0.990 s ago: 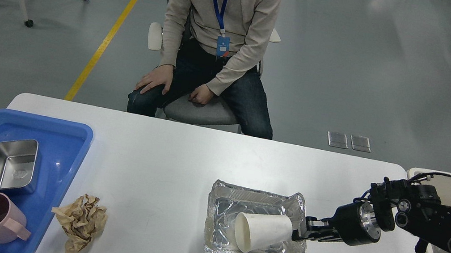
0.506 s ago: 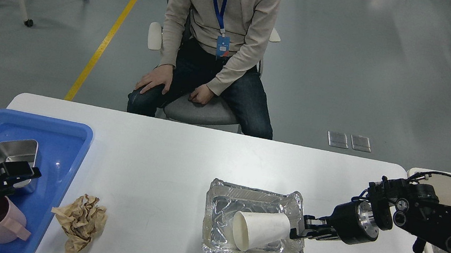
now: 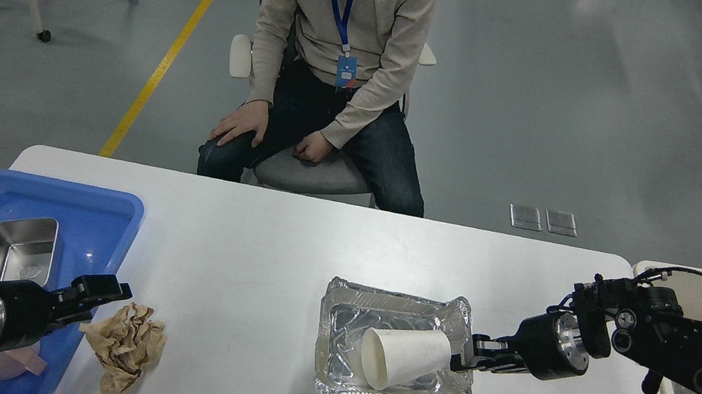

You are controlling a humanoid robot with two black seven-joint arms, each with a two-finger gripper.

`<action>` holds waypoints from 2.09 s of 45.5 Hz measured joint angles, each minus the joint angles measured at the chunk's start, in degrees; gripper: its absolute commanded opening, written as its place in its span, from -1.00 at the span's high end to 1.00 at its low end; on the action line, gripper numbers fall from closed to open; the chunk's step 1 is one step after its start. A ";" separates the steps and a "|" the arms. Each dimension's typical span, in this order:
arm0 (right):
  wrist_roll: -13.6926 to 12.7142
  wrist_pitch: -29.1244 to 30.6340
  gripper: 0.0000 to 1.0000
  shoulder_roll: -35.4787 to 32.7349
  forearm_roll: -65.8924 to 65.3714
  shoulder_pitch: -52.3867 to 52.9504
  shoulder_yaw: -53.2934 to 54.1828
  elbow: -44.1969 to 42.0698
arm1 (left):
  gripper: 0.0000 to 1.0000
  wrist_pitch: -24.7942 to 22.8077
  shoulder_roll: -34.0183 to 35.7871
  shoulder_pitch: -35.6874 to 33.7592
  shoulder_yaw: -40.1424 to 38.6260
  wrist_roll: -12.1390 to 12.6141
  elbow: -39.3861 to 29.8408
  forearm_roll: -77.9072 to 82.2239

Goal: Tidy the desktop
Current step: 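Lower the left gripper onto the crumpled brown paper and grasp, then lift the brown paper and place it into the foil tray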

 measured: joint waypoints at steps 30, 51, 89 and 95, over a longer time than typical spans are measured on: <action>0.00 -0.44 1.00 0.29 0.00 -0.09 0.09 -0.06 | -0.53 -0.22 -5.95 -0.04 2.24 3.72 1.49 0.09; 0.00 -0.49 1.00 0.55 0.00 -0.35 0.16 -0.05 | -0.30 0.30 -8.14 0.31 6.03 3.22 2.15 0.27; -0.03 -0.94 1.00 0.64 0.09 -0.36 0.26 -0.07 | 0.99 1.43 -4.81 -6.42 9.52 -7.65 -0.56 2.24; -0.03 -1.12 1.00 0.64 0.09 -0.36 0.26 -0.07 | 0.98 0.06 -2.03 -11.10 9.39 -7.93 -2.65 2.65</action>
